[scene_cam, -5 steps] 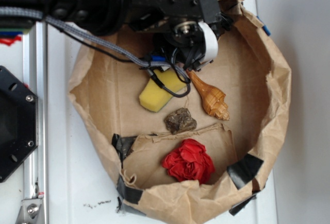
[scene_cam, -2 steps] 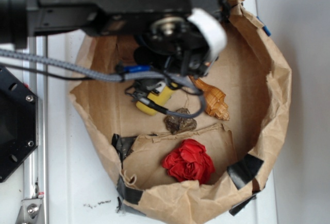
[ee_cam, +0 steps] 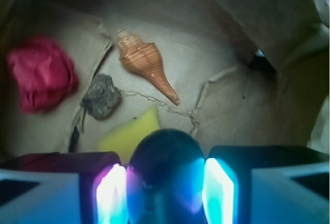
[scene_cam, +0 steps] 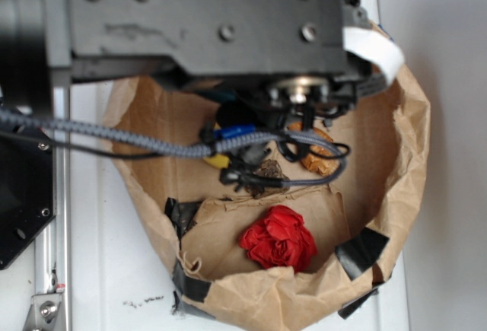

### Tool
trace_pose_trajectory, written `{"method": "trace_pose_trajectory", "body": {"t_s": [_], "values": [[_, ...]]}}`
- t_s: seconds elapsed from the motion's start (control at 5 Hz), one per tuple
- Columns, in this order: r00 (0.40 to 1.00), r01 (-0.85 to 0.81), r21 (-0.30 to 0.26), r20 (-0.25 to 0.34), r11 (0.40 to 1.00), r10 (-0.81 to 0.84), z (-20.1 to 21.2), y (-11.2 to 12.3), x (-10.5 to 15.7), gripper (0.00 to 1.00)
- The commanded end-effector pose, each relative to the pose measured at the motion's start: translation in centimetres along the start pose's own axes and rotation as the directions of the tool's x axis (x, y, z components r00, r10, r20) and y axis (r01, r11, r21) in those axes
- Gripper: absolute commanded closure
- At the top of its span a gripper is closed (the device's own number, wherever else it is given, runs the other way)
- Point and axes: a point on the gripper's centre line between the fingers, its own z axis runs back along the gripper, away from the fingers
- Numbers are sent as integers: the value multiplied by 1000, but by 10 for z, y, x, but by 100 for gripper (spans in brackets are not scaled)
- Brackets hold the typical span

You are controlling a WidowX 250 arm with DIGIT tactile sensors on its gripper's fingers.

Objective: Grab the plastic pickle.

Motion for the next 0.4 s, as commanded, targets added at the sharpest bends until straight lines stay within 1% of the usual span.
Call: {"method": "trace_pose_trajectory", "body": {"t_s": [0.0, 0.2], "values": [[991, -28, -5, 129, 1000, 29, 13, -19, 21, 100], [992, -24, -16, 127, 1000, 26, 8, -21, 20, 100]]}}
